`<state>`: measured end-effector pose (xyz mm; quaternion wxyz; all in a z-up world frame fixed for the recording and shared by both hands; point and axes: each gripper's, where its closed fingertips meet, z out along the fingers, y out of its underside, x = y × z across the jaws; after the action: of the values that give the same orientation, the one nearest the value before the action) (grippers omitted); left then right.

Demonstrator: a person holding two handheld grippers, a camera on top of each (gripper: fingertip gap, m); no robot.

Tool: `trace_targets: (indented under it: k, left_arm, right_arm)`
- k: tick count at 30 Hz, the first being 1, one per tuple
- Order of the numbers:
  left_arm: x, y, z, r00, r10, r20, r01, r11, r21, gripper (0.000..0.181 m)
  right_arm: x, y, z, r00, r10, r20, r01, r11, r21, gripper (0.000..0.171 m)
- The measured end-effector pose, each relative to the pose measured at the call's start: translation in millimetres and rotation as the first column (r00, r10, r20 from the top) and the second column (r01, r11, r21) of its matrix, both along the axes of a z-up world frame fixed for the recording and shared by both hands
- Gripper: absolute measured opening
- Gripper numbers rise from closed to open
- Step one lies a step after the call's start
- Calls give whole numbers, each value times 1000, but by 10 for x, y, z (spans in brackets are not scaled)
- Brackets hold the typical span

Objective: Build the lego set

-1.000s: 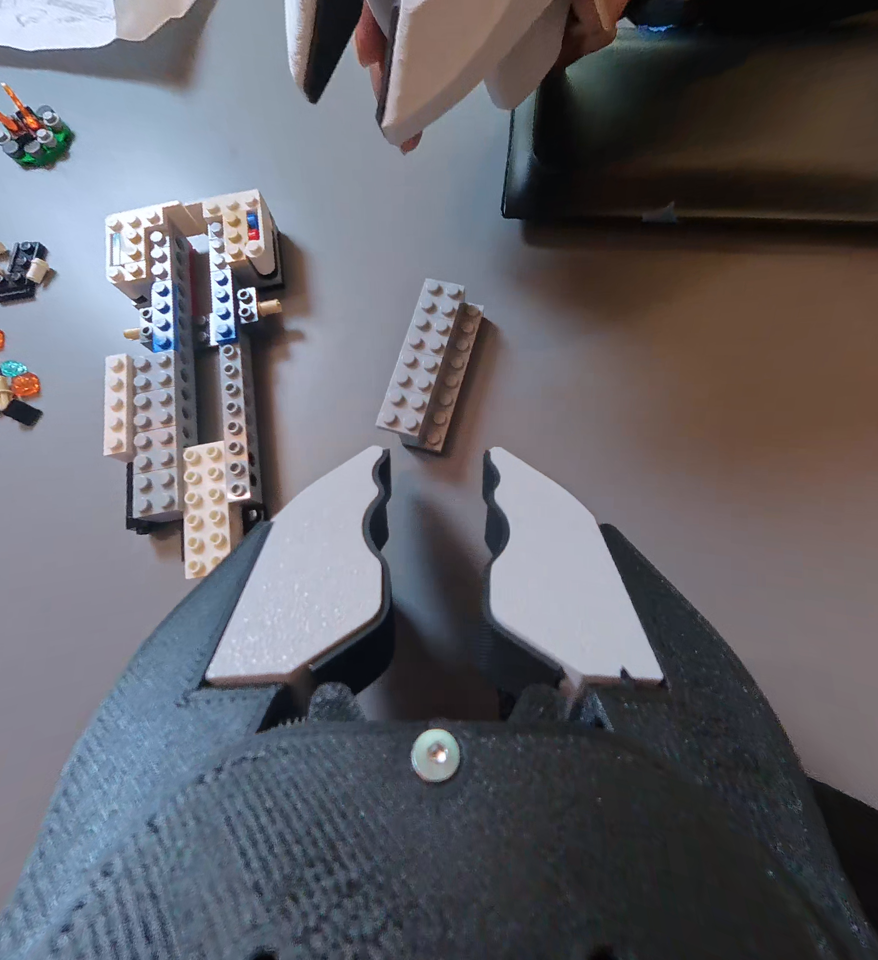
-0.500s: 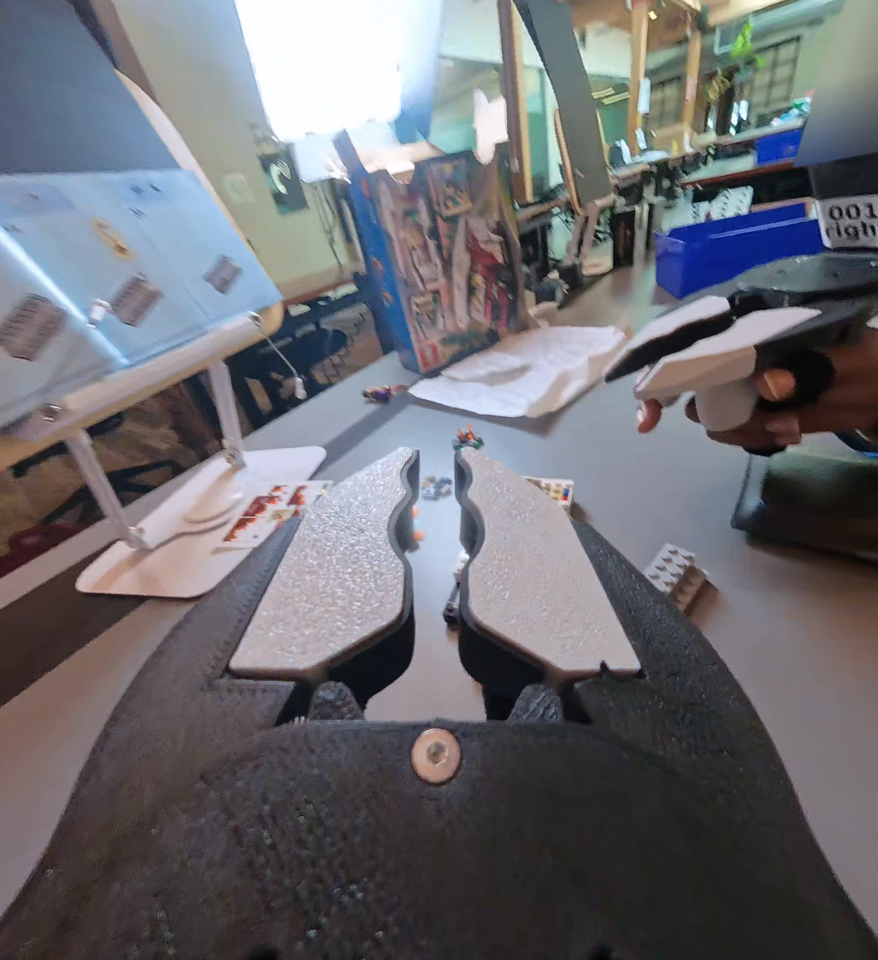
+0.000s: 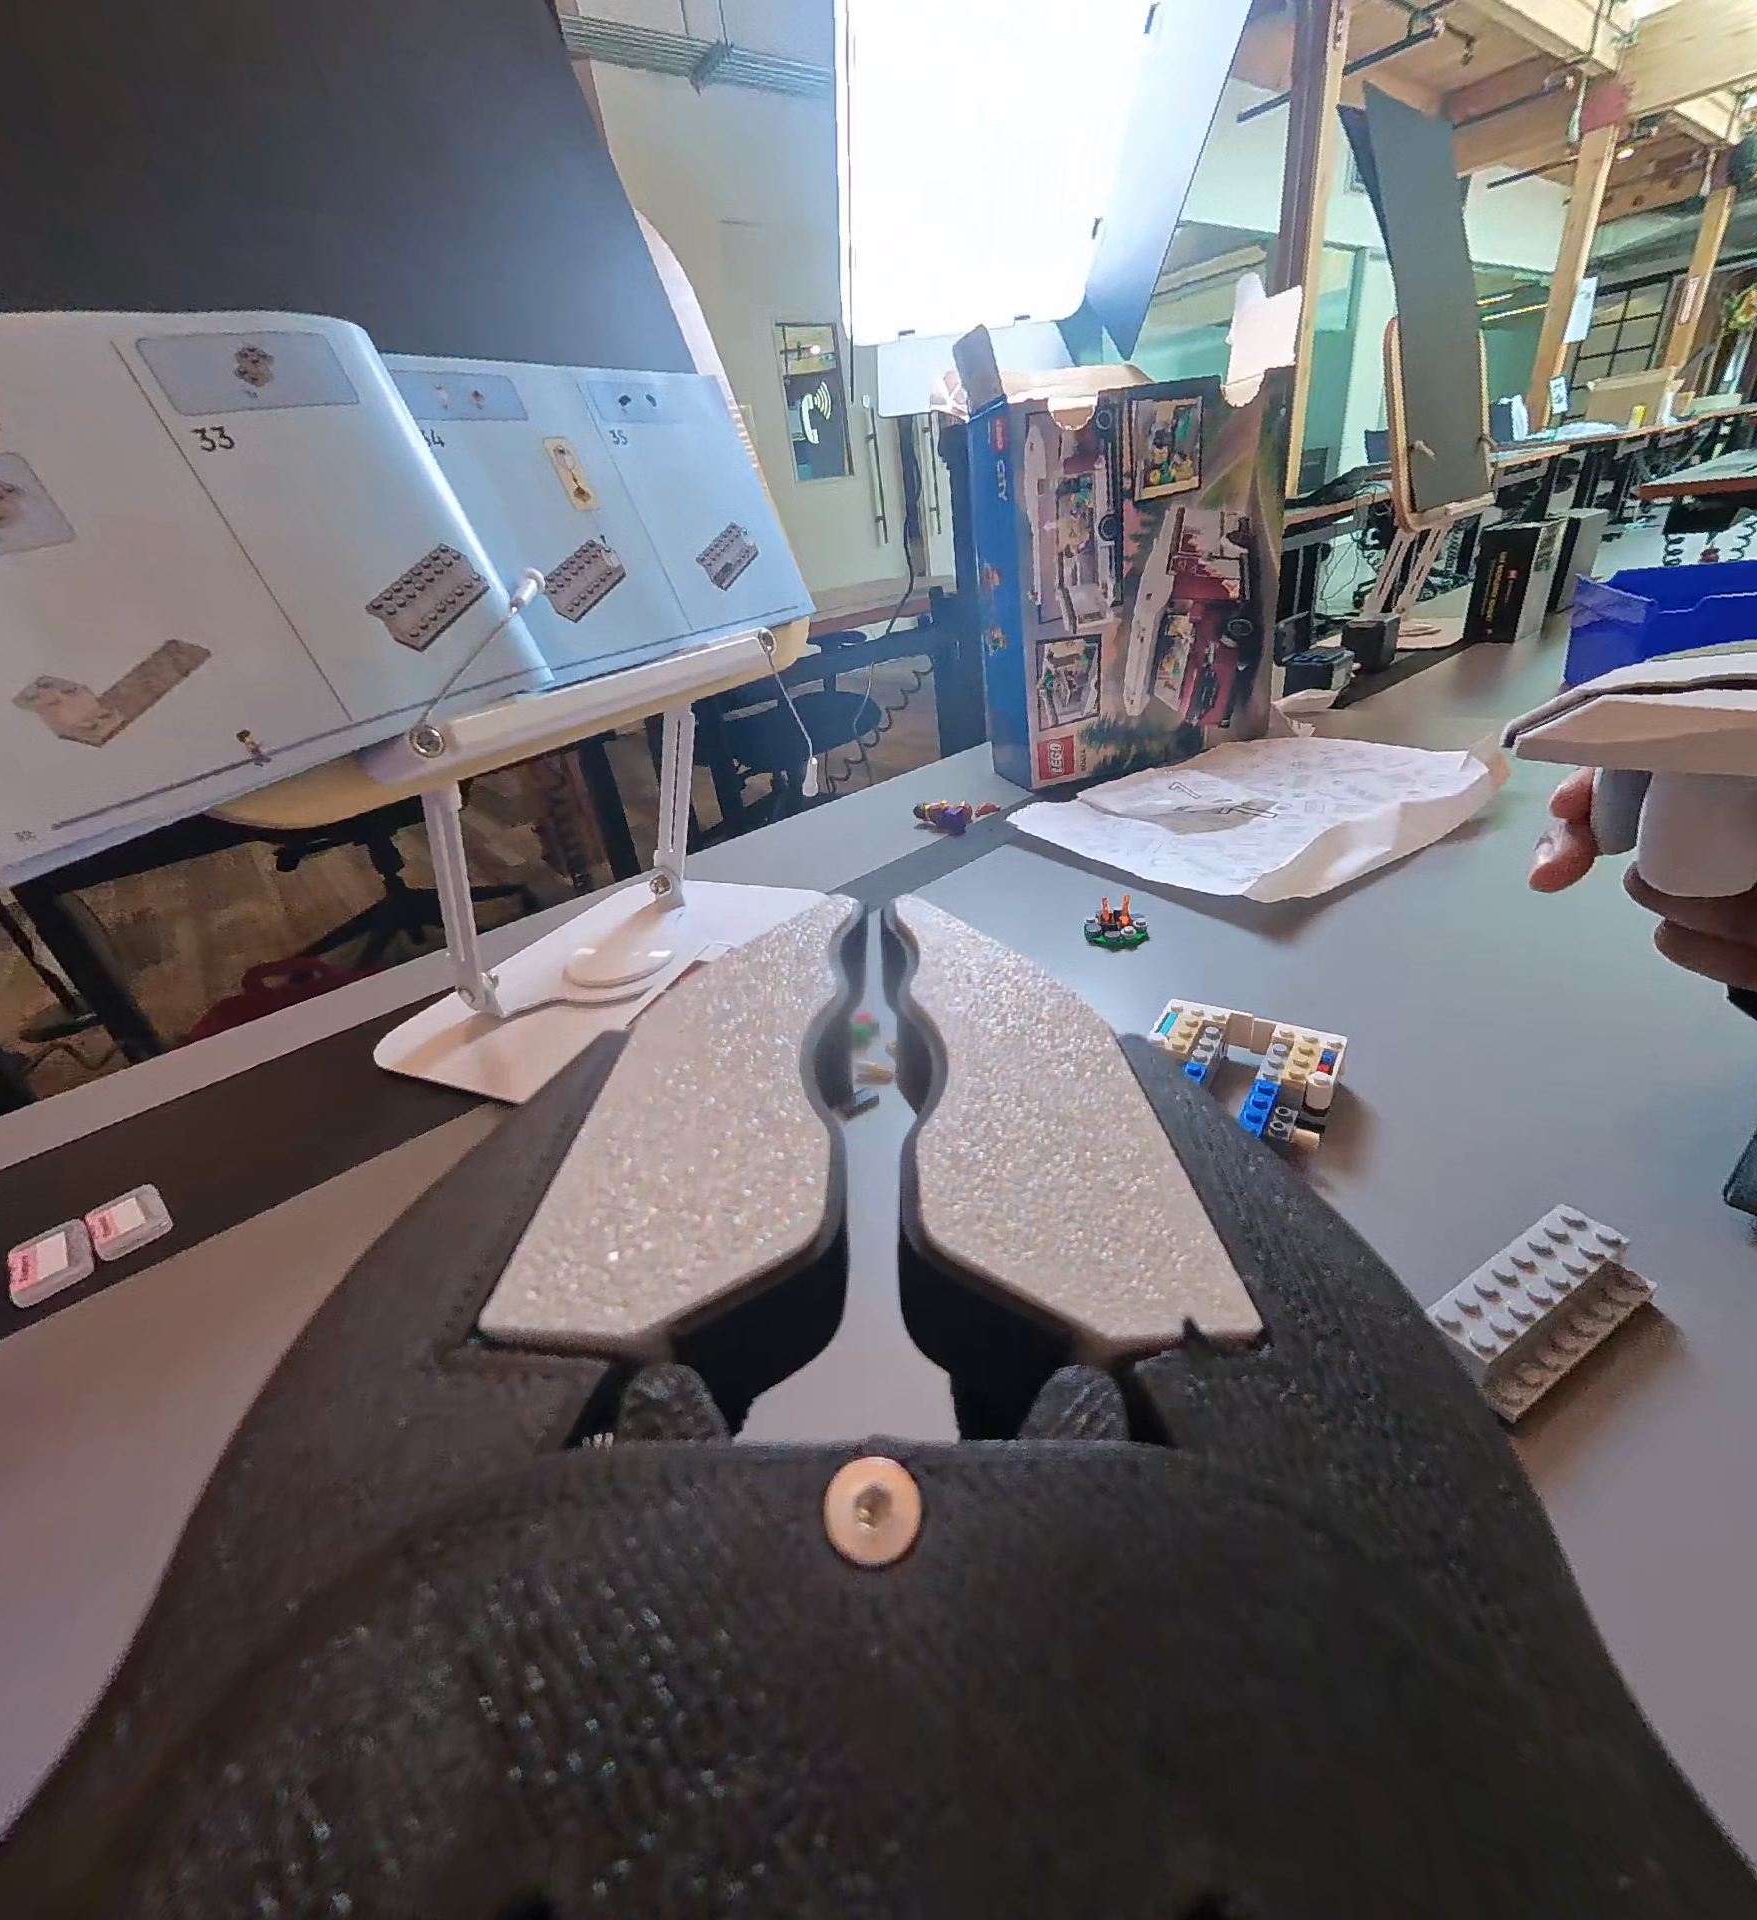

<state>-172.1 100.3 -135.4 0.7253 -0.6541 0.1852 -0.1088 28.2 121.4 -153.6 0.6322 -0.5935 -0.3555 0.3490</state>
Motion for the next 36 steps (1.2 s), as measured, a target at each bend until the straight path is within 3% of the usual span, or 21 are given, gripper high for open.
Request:
trace_targets:
  k: [3, 5, 8, 14, 18, 23, 28, 32, 36]
  left_arm:
    - [11, 51, -91, 1000, -5, 26, 6, 999, -49, 26]
    - [7, 81, -133, 999, -6, 50, 10, 997, -78, 38]
    - [-12, 105, -175, 999, -3, 54, 9, 995, -97, 39]
    - [-37, 141, -277, 999, 16, 35, -11, 992, -126, 33]
    - [-77, 171, -331, 996, 6, 86, 7, 987, -158, 33]
    - [-23, 189, -415, 995, -28, 93, 46, 980, -196, 32]
    - [16, 206, -505, 997, -46, 69, 60, 972, -225, 30]
    - [16, 237, -581, 997, -48, 59, 61, 968, -245, 28]
    - [40, 265, -642, 997, -57, 58, 71, 961, -267, 27]
  right_arm:
    - [-28, 7, -39, 1000, 24, 1, -24, 1000, -14, 27]
    - [-47, 4, -55, 999, 42, -2, -42, 999, -26, 32]
    - [-54, 24, -98, 999, 44, 11, -44, 998, -41, 32]
    - [-77, 276, 1, 996, 87, 5, -86, 992, -91, 13]
    - [-287, 619, -40, 970, 148, 191, -129, 986, -110, 10]
    - [-752, 974, -432, 807, 284, 517, -227, 959, -172, 10]
    - [-1024, 1203, -683, 640, 444, 628, -324, 896, -303, 11]
    - [-1072, 1014, -867, 485, 581, 654, -416, 811, -412, 10]
    - [-1127, 781, -1046, 362, 618, 698, -463, 769, -442, 13]
